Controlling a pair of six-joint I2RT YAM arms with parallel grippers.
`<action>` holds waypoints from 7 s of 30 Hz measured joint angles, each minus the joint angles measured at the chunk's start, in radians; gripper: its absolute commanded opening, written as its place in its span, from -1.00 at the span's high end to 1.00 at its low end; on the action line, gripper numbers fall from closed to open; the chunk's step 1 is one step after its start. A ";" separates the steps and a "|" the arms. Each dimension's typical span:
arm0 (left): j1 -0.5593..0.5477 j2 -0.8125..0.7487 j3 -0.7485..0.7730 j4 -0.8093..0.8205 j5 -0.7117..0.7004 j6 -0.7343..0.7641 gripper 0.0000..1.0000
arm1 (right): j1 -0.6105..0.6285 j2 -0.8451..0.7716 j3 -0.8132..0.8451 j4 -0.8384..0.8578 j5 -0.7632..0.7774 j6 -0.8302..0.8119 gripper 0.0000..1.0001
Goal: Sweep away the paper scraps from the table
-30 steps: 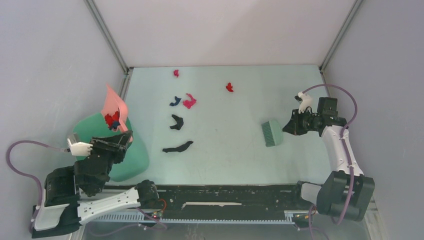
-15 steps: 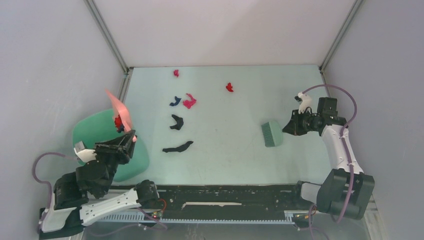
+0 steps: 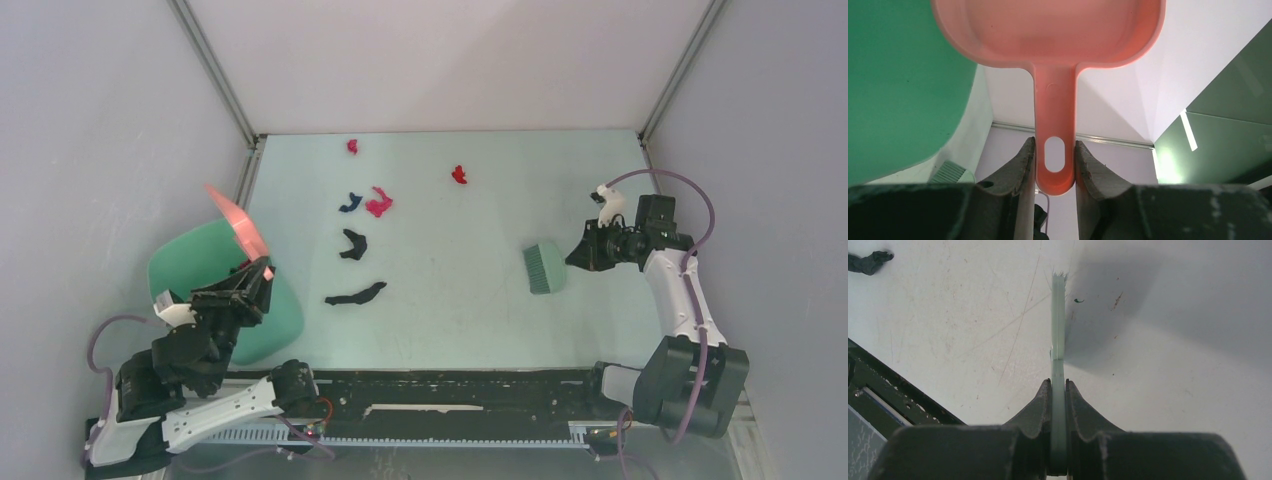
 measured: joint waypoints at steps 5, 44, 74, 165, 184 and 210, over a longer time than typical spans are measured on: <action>0.000 0.000 0.000 0.016 -0.003 0.002 1.00 | -0.003 0.003 0.000 -0.003 -0.002 -0.001 1.00; 0.000 0.394 0.155 0.266 -0.040 1.091 1.00 | -0.045 0.005 0.000 -0.010 -0.017 0.005 1.00; 0.001 0.468 0.183 0.066 0.153 1.390 1.00 | 0.681 0.325 0.394 0.105 -0.102 0.231 1.00; 0.001 0.674 0.277 -0.047 0.347 1.285 1.00 | 0.898 0.870 0.637 0.482 0.342 1.241 1.00; 0.001 0.663 0.274 -0.007 0.434 1.285 1.00 | 0.529 0.235 0.201 0.310 0.042 0.812 1.00; 0.001 0.545 0.300 -0.190 0.286 1.084 1.00 | 0.924 0.840 0.637 0.793 0.435 -0.892 1.00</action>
